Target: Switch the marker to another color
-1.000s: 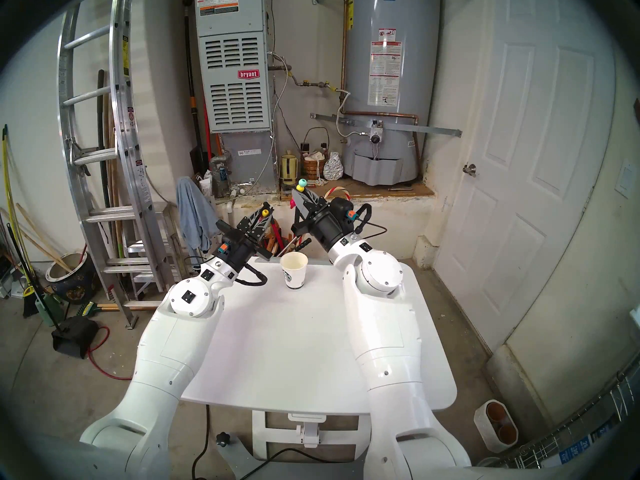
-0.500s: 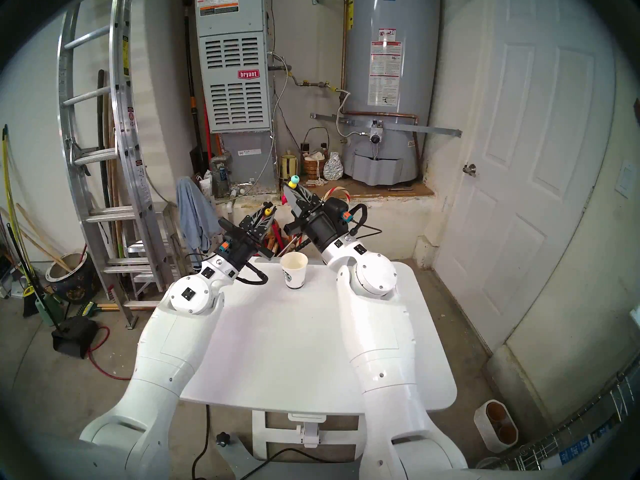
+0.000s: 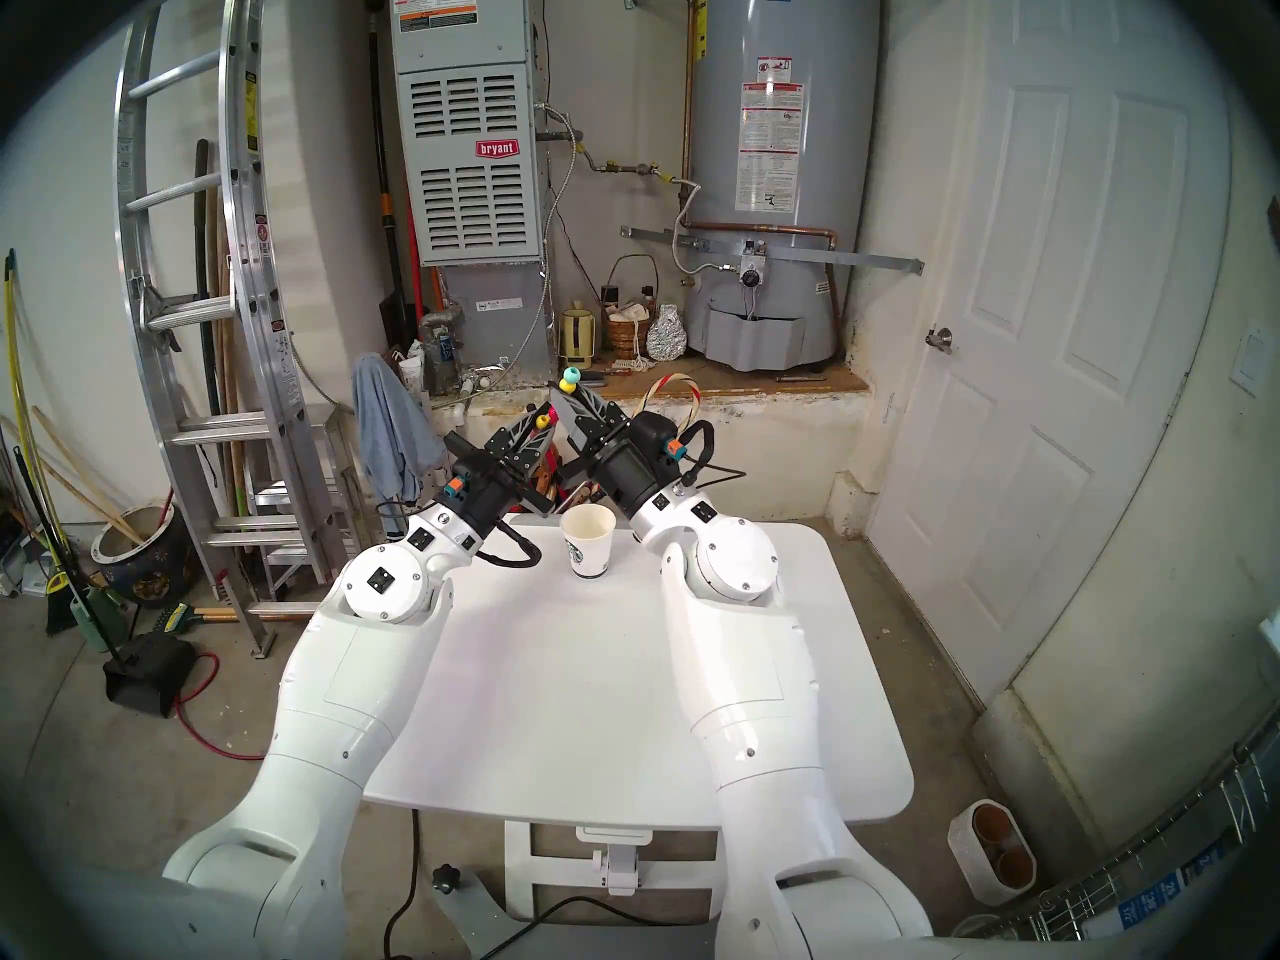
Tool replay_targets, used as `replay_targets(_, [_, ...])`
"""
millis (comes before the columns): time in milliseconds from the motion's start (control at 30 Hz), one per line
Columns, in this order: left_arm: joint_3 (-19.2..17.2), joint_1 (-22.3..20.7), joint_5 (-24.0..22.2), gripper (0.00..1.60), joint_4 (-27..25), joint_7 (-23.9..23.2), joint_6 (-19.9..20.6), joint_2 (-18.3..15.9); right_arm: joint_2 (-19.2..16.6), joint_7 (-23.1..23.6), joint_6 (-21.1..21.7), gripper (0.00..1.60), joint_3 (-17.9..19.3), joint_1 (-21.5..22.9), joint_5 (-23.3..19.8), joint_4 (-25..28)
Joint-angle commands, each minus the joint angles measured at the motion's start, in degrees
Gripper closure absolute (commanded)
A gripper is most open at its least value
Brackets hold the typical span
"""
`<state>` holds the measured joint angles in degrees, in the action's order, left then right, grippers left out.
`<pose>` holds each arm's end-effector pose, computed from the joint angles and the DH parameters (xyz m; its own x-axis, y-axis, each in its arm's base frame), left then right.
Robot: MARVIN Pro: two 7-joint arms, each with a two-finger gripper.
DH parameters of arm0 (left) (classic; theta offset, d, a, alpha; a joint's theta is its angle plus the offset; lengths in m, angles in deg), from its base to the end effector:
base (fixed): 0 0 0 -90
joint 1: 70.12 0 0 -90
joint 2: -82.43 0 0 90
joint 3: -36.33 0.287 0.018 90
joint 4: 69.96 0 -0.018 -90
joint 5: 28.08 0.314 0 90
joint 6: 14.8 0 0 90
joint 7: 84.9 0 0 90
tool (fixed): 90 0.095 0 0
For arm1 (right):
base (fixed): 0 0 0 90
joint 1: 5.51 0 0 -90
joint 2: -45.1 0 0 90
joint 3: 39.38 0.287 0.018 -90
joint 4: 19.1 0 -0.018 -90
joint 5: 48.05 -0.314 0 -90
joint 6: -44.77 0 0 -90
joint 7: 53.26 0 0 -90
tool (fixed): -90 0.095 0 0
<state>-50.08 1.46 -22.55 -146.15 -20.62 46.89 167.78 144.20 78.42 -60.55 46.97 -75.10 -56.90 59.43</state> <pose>0.4924 -0.0404 -0.2223 -0.5449 -0.1469 0.8255 -0.3872 -0.8292 -0.4031 0.4826 0.1393 -0.1781 -0.3874 -0.3066 0.8694 0.7084 -0.7025 0.0679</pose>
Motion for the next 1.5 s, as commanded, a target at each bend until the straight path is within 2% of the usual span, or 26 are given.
replay_targets(0, [-0.24,-0.49,-0.33,1.6,-1.21,0.1,-0.31,0.09,0.93,0.14,-0.63,1.6,0.0,1.23,-0.89,2.08])
replay_targets(1467, [-0.52,-0.44,-1.34,1.6,-2.35,-1.78,-0.29,0.73,1.06,0.79,-0.6,1.6,0.17,1.82,-2.06,0.48])
